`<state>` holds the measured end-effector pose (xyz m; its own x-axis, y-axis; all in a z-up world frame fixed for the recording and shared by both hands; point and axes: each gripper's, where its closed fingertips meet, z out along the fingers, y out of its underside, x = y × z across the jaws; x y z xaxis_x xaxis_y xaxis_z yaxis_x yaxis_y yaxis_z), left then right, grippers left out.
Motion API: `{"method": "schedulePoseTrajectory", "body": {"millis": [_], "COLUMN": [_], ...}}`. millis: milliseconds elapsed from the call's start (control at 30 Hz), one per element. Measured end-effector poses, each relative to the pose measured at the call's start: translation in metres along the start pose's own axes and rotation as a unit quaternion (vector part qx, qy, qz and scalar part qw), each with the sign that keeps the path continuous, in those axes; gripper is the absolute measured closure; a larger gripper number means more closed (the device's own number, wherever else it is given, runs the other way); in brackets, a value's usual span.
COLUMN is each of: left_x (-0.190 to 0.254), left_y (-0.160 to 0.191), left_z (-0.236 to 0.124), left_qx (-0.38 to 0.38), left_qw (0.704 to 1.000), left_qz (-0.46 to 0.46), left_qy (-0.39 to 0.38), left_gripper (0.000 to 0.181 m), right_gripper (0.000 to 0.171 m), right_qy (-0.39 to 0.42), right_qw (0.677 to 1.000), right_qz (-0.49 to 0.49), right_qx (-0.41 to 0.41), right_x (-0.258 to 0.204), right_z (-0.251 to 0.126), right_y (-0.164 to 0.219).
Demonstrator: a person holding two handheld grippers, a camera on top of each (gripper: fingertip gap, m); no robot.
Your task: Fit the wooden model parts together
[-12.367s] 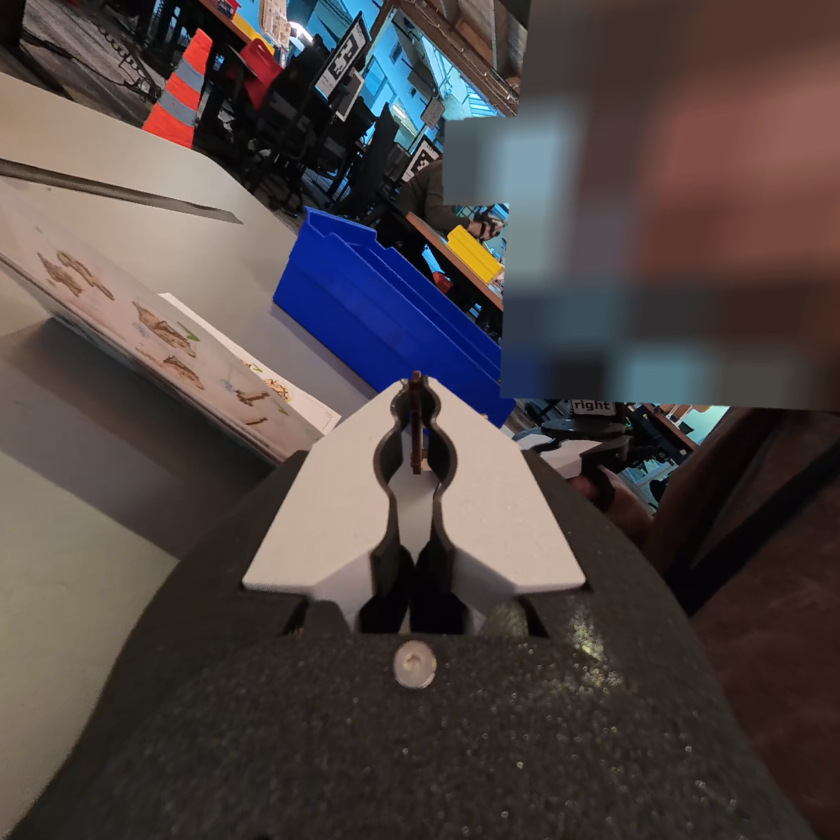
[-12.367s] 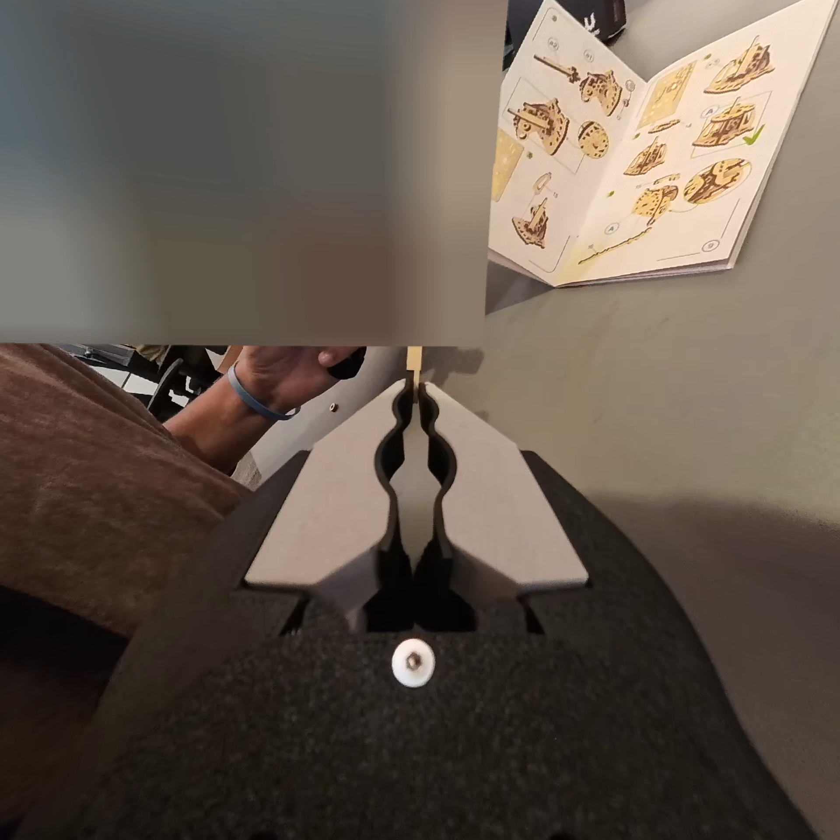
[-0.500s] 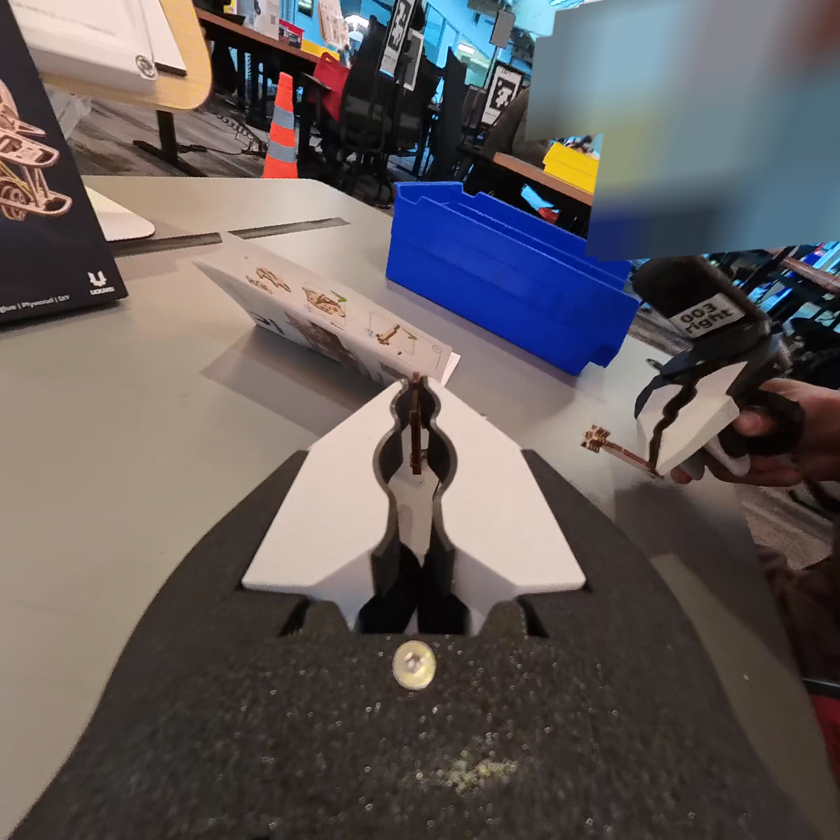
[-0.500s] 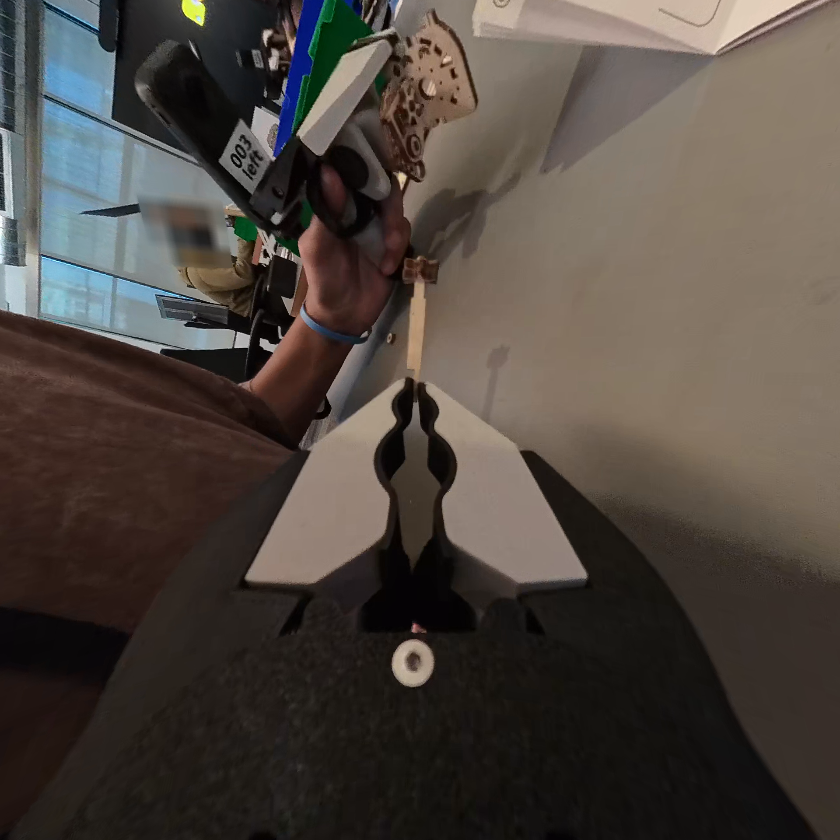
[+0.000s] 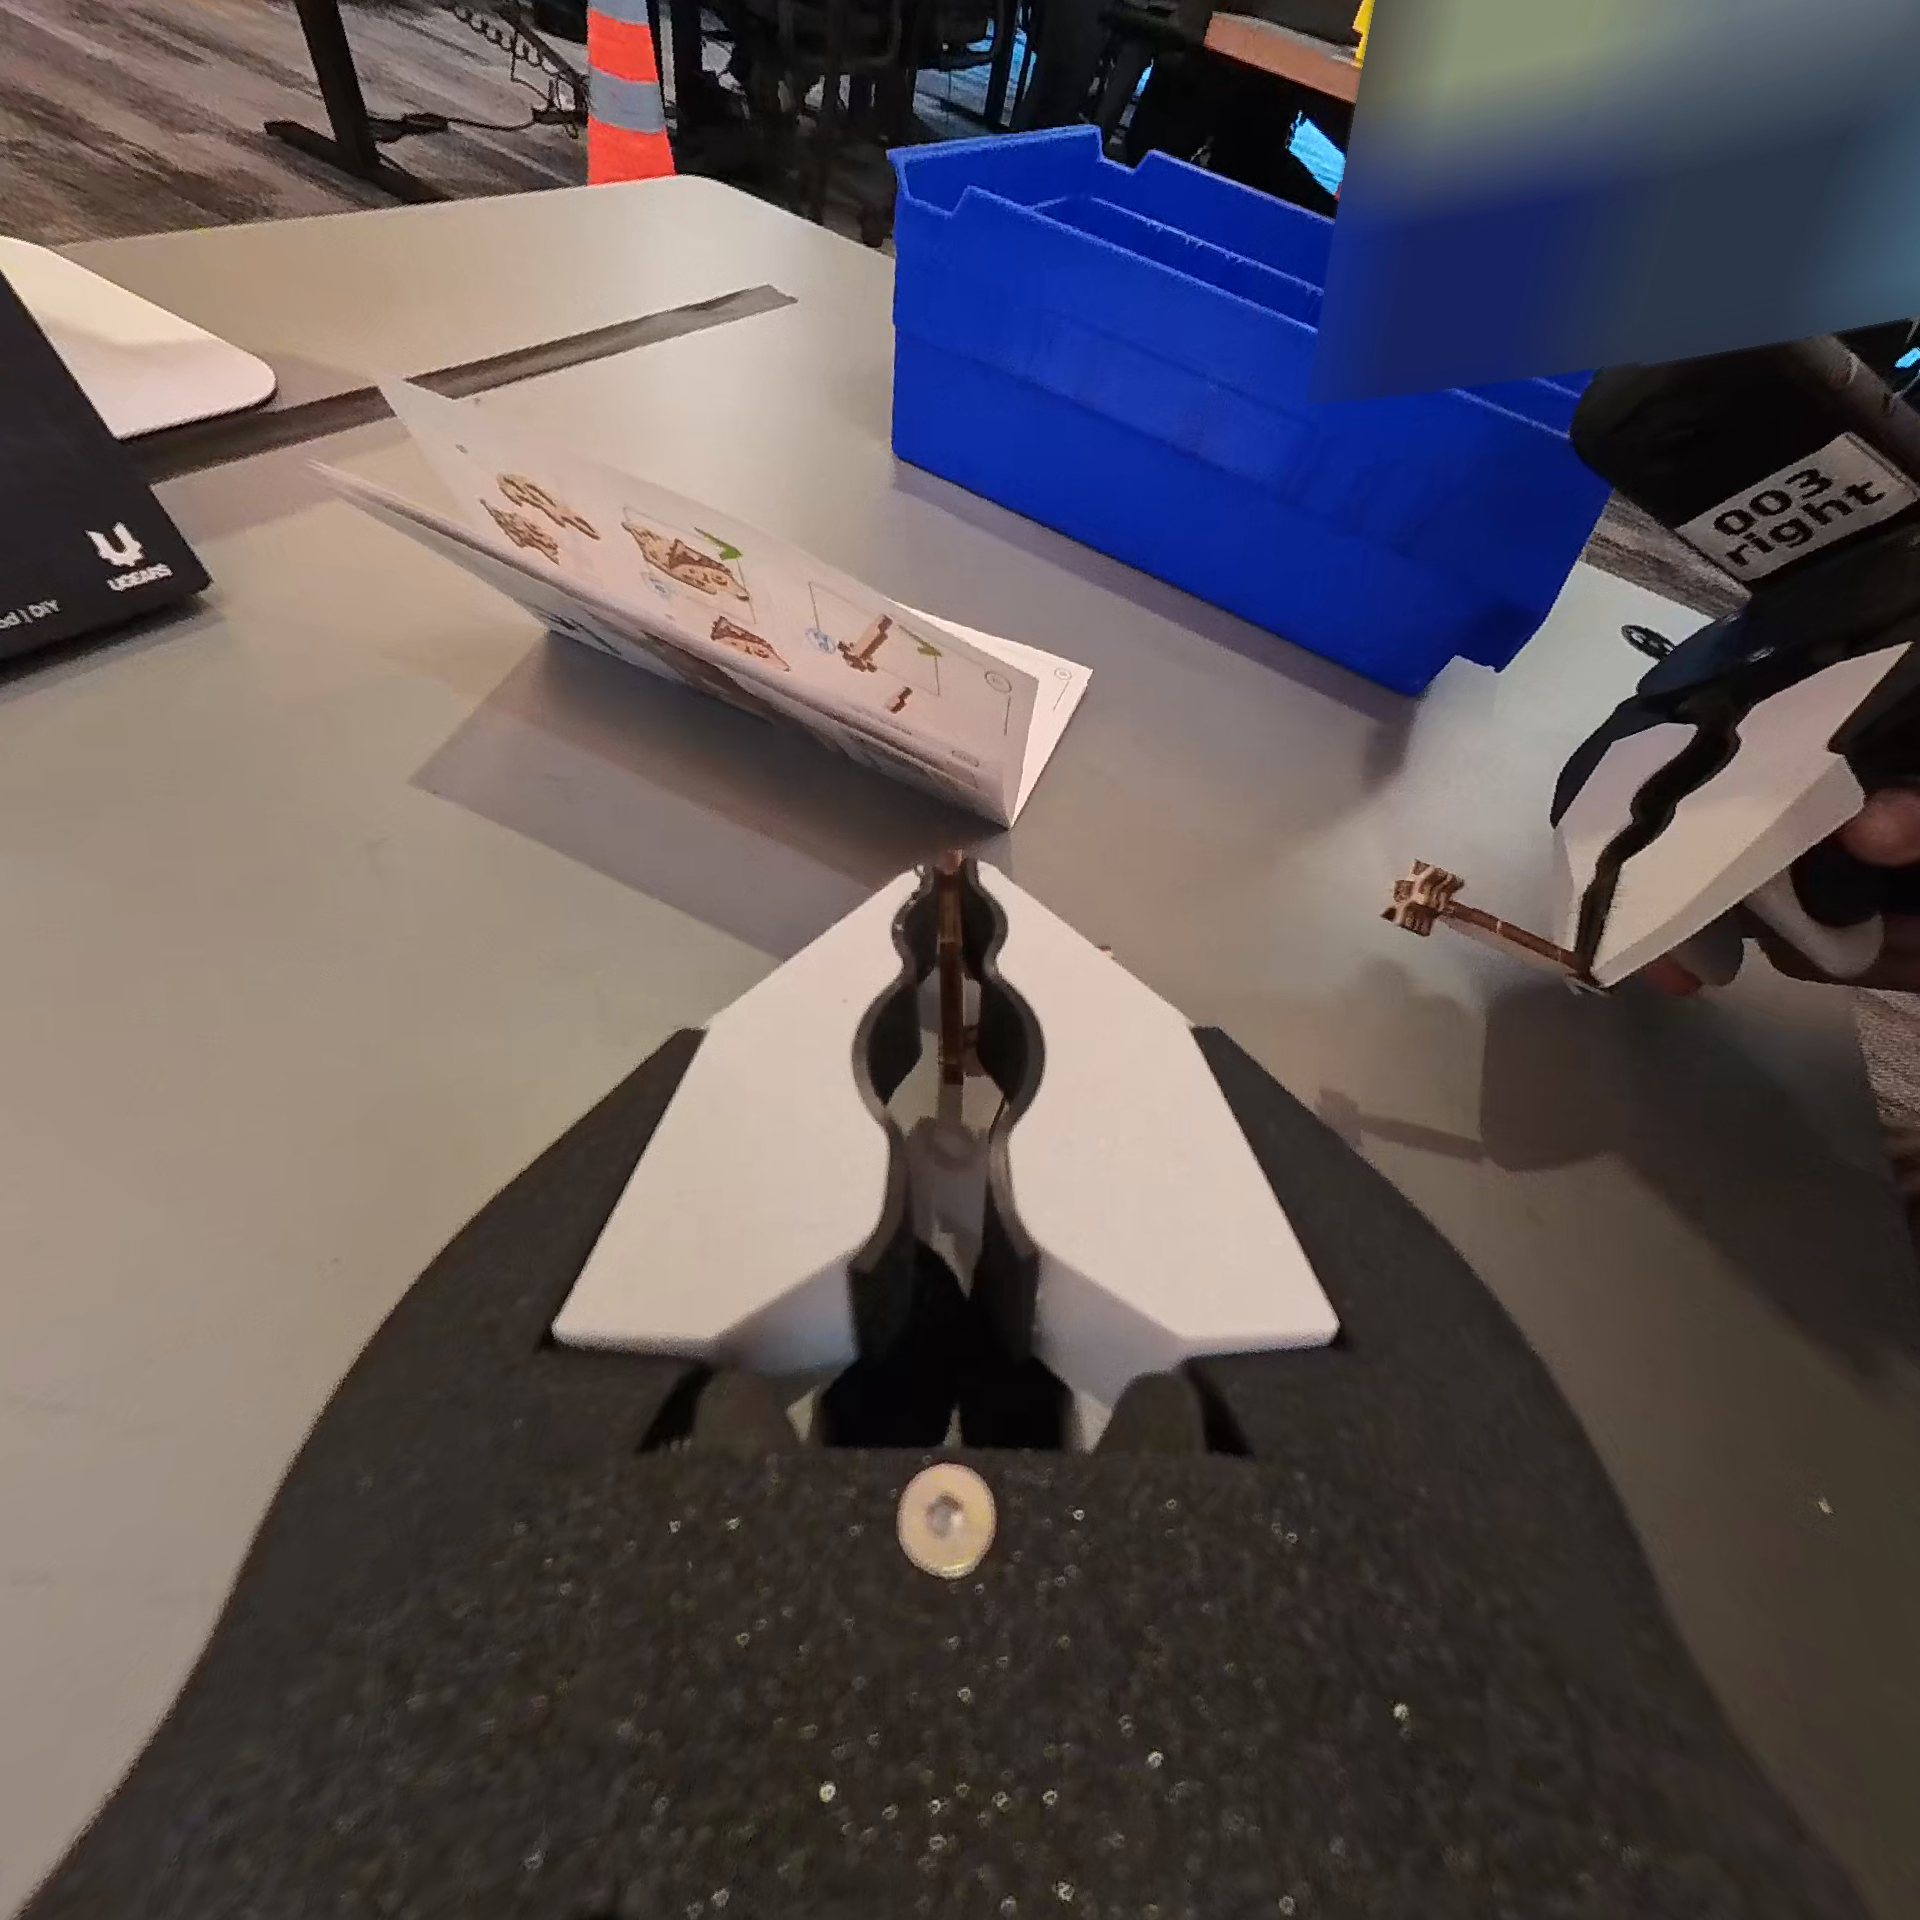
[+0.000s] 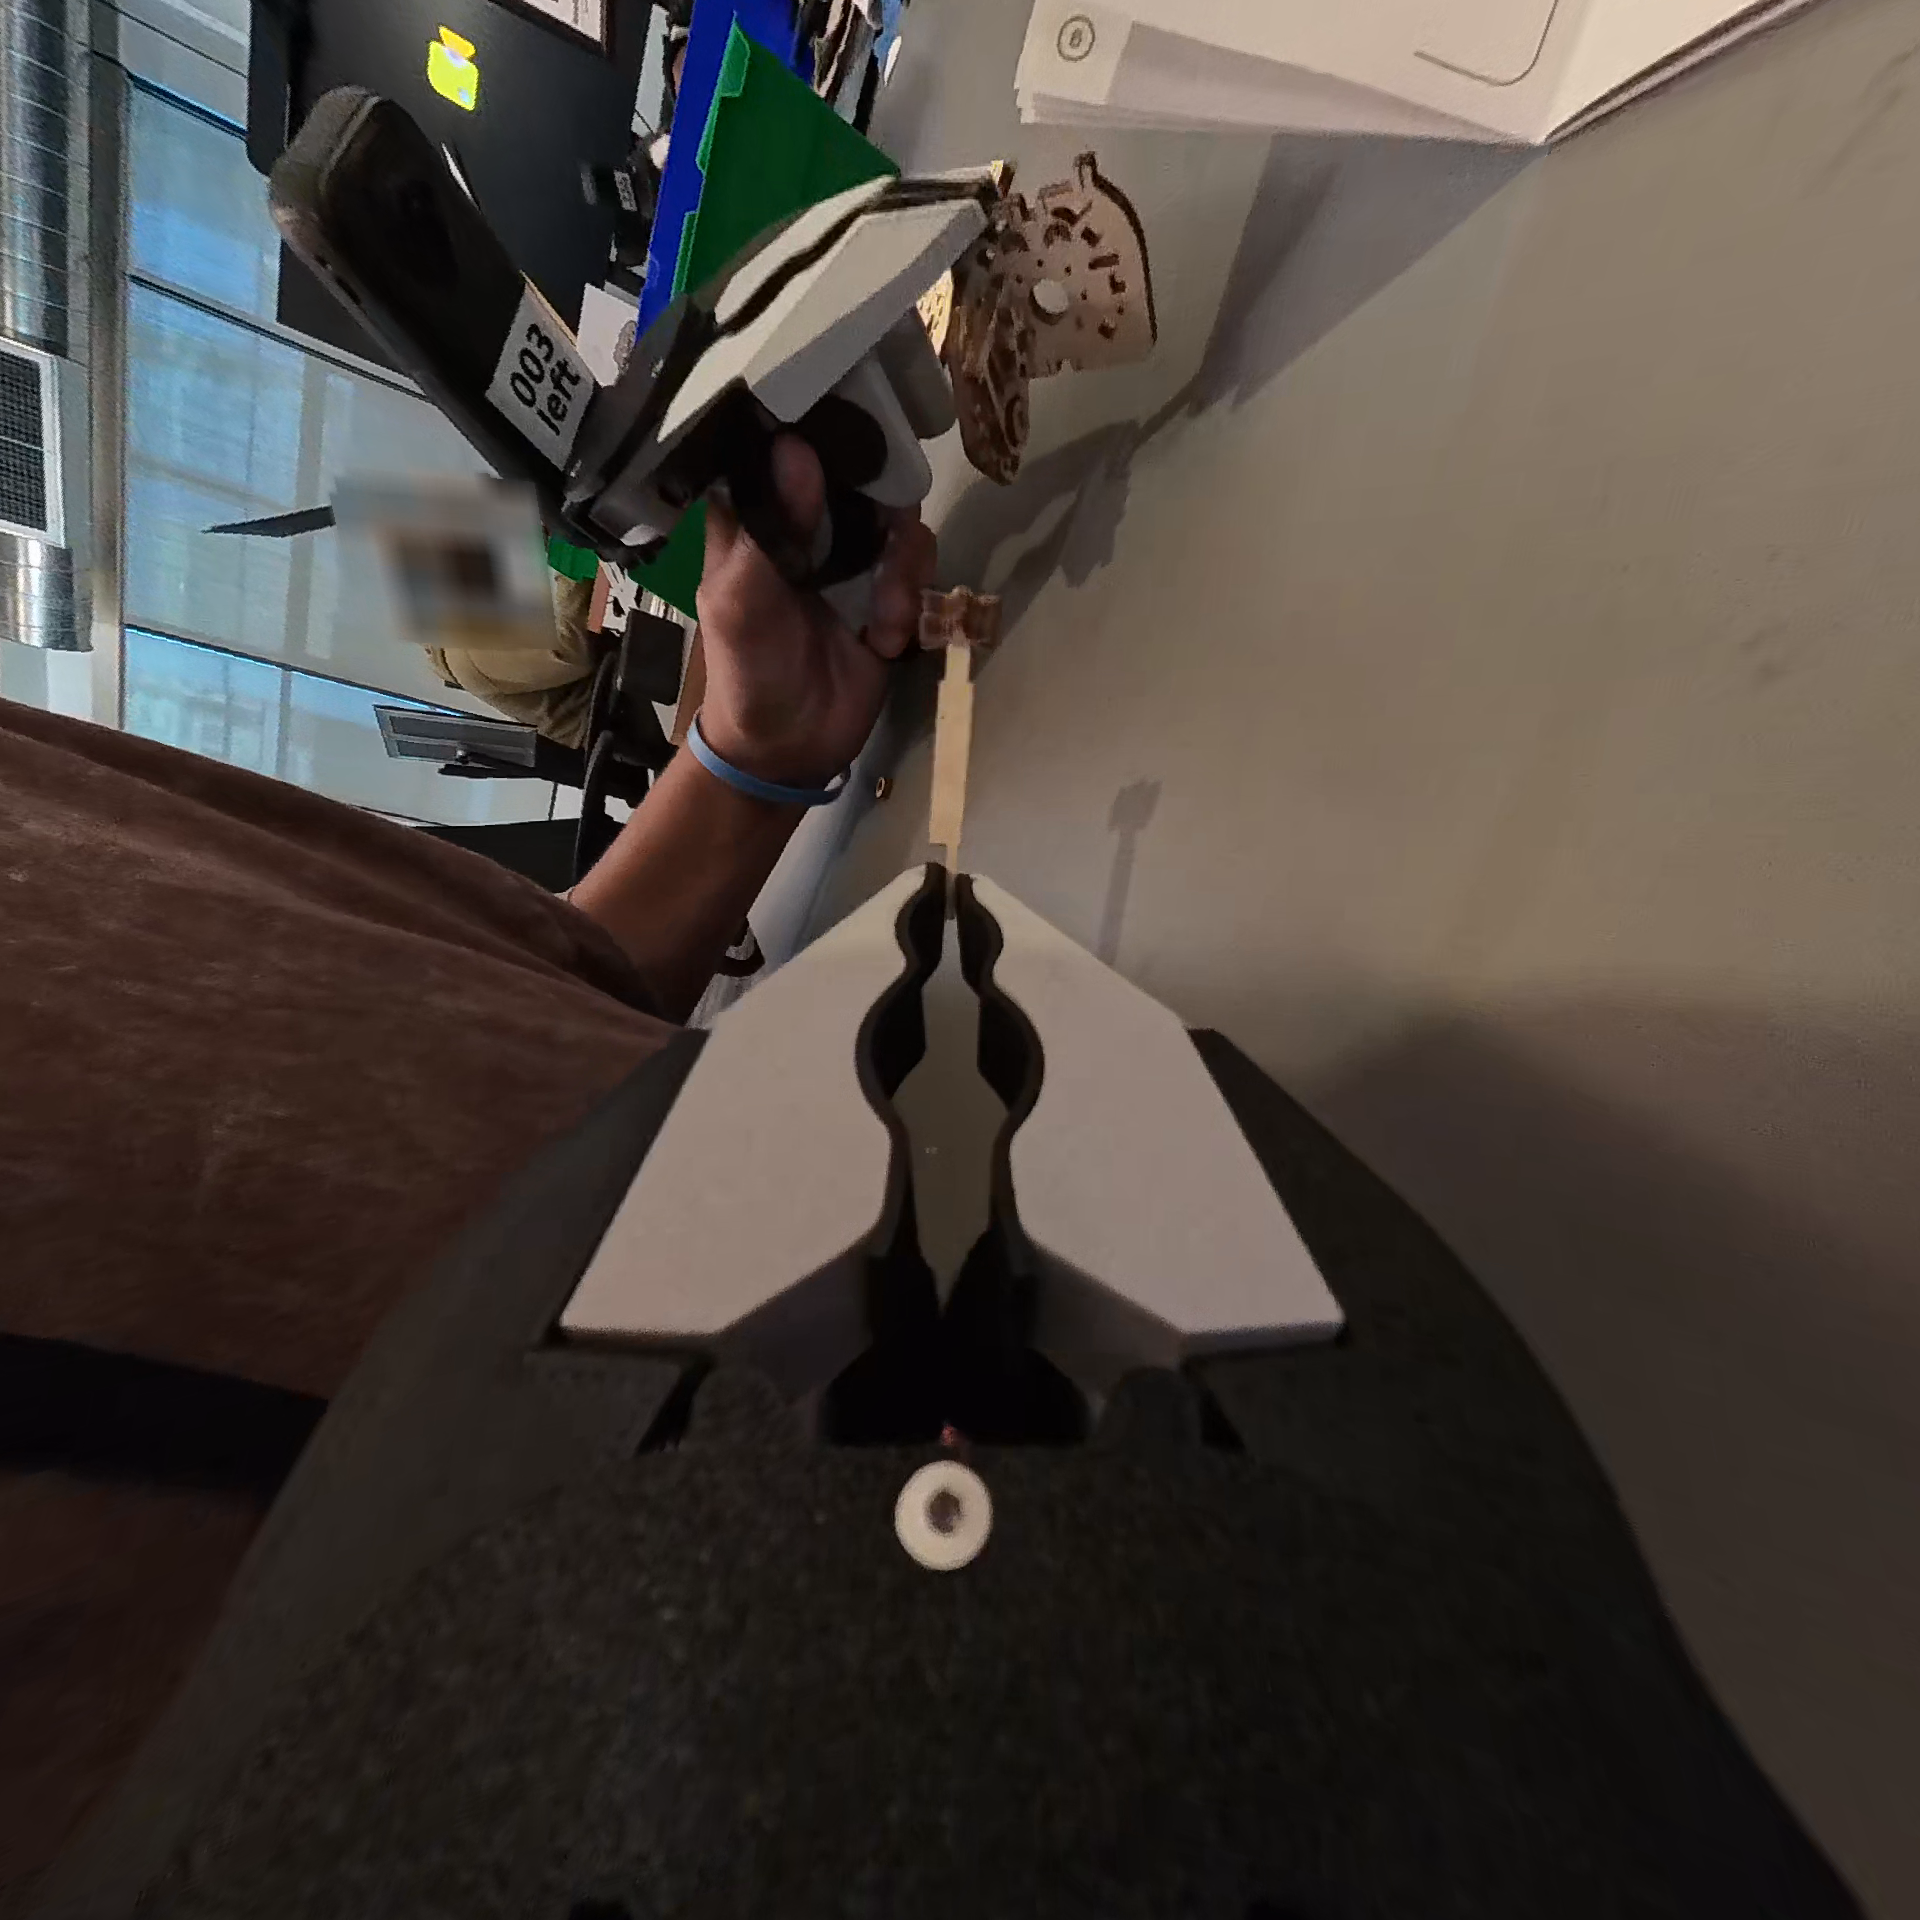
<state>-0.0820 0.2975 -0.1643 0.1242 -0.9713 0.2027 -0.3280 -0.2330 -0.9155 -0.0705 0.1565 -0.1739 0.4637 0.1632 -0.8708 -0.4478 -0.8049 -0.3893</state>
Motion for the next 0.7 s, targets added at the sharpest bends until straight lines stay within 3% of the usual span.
{"method": "schedulePoseTrajectory", "body": {"millis": [333, 700], "left_x": [-0.006, -0.004], "left_y": [0.002, 0.011], "left_z": [0.002, 0.009], "left_qx": [-0.005, -0.038], "left_qw": [0.999, 0.999], "left_qz": [0.012, 0.015], "left_qy": [-0.036, -0.028], "left_gripper": [0.18, 0.18], "right_gripper": [0.17, 0.17], "right_qy": [0.011, 0.01], "right_qw": [1.0, 1.0], "right_qz": [-0.005, 0.0], "right_qx": [0.0, 0.003], "right_x": [0.004, 0.005], "right_z": [-0.001, -0.003], "right_y": [0.0, -0.001]}}
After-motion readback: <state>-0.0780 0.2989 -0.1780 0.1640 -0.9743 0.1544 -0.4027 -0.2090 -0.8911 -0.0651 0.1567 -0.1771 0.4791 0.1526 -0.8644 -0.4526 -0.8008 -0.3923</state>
